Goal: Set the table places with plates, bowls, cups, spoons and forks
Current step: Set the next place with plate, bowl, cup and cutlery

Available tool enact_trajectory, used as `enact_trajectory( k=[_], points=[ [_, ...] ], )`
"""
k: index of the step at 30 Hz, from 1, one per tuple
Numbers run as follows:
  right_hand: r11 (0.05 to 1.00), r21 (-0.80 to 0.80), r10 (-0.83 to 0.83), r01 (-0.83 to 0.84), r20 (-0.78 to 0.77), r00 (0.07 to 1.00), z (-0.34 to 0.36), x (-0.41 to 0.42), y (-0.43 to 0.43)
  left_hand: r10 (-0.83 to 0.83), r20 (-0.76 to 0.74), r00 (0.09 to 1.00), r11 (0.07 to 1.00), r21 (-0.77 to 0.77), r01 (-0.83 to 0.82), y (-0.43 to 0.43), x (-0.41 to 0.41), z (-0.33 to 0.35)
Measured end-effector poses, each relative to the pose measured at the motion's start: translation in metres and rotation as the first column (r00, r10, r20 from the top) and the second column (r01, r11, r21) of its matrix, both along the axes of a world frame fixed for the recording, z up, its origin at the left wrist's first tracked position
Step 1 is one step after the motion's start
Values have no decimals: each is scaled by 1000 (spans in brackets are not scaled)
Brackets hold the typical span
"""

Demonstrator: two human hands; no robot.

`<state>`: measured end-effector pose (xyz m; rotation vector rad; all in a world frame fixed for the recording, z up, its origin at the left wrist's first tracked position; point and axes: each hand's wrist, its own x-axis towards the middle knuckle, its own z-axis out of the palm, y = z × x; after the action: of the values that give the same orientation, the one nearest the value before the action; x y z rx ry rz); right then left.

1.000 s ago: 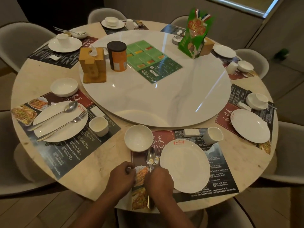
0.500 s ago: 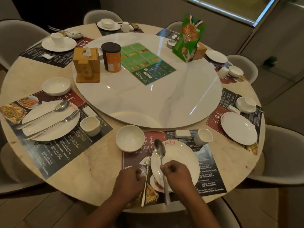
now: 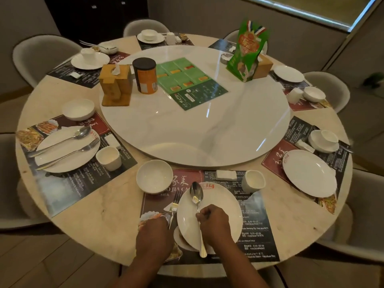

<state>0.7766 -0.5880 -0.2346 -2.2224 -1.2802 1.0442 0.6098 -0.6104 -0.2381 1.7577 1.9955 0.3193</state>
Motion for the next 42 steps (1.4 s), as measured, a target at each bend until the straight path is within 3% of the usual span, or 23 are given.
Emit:
enact_trajectory(
  k=[13,21,23,26,30,42],
  points=[
    [988,3,153,-154,132,979,-2,2,5,243,-20,970,959,-144,-244,-2,8,4],
    [981,19,188,-191,89,978,-2,12,6,331,47,942,930,-186,-318,-7,1,9],
    [979,58,190,-194,67,980,0,18,5,334,83,939,935,-158,-319,-7,3,16],
    [961,205,191,-185,-13,981,3,28,5,290,255,923,957,-106,-271,-3,22,30],
    [972,204,165,-116,-246,955,11,39,3,230,409,883,972,-141,-188,6,66,40],
    [985,171,44,-12,-187,981,3,74,3,257,531,808,958,-252,-139,11,115,25]
  ],
)
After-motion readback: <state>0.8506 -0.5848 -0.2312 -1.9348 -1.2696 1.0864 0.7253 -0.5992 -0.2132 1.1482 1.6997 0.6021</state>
